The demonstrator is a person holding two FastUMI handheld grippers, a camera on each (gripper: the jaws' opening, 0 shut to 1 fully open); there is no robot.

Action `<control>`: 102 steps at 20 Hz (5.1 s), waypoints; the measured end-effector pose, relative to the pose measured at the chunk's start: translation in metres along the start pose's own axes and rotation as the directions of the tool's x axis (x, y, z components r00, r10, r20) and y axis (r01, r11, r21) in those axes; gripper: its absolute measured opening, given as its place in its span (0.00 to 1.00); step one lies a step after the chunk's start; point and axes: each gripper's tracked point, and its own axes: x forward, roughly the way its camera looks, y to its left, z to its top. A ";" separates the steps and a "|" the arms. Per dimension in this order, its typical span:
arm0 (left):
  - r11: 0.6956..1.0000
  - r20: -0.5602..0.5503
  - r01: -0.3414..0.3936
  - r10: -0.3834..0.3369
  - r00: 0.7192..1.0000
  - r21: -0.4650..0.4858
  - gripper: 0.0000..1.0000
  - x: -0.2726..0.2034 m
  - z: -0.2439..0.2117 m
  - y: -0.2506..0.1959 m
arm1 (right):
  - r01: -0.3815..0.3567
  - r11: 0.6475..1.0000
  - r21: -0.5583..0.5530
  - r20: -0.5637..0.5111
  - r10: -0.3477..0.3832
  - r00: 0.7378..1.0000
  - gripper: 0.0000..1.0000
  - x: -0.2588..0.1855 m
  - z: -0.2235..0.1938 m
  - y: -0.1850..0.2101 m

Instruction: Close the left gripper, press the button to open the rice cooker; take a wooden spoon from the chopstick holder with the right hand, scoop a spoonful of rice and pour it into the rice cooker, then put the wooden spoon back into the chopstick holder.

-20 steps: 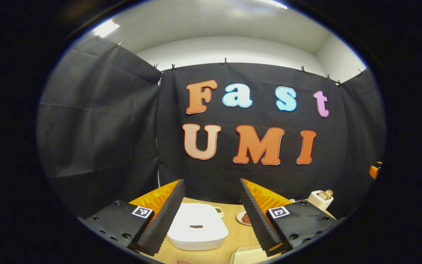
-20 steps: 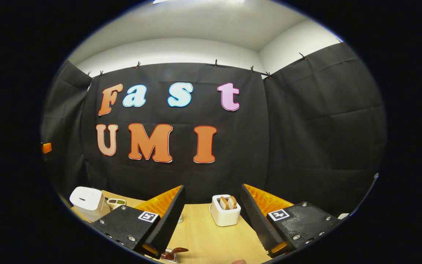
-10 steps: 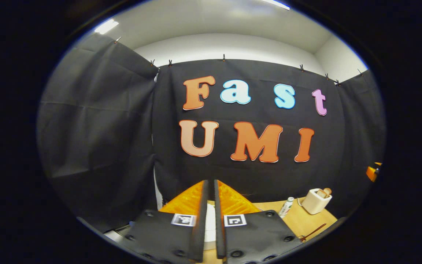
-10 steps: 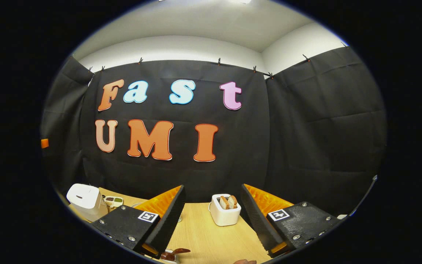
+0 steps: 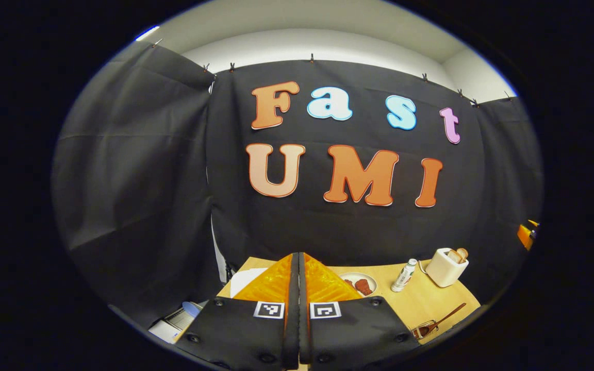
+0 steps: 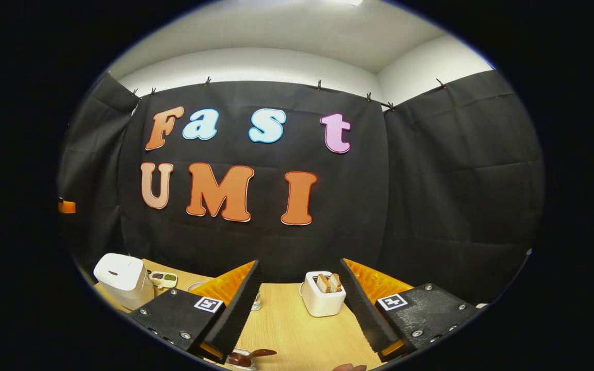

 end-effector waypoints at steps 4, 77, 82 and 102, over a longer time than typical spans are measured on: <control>1.000 -0.095 0.027 -0.029 0.995 -0.014 0.05 0.031 -0.036 -0.001 | 0.016 1.000 -0.004 -0.018 -0.016 1.000 0.93 -0.001 -0.004 0.001; 0.989 0.158 -0.146 0.139 0.978 0.033 0.90 -0.030 0.066 0.065 | 0.035 0.919 0.392 -0.371 0.123 0.920 0.95 -0.003 -0.241 0.062; 0.981 0.182 -0.184 0.169 0.969 0.069 1.00 -0.039 0.070 0.067 | 0.041 0.886 0.462 -0.443 0.190 0.876 0.95 -0.012 -0.279 0.086; 0.976 0.142 -0.202 0.188 0.972 0.086 1.00 -0.040 0.053 0.089 | 0.122 0.821 0.558 -0.527 0.238 0.816 0.07 -0.002 -0.304 0.115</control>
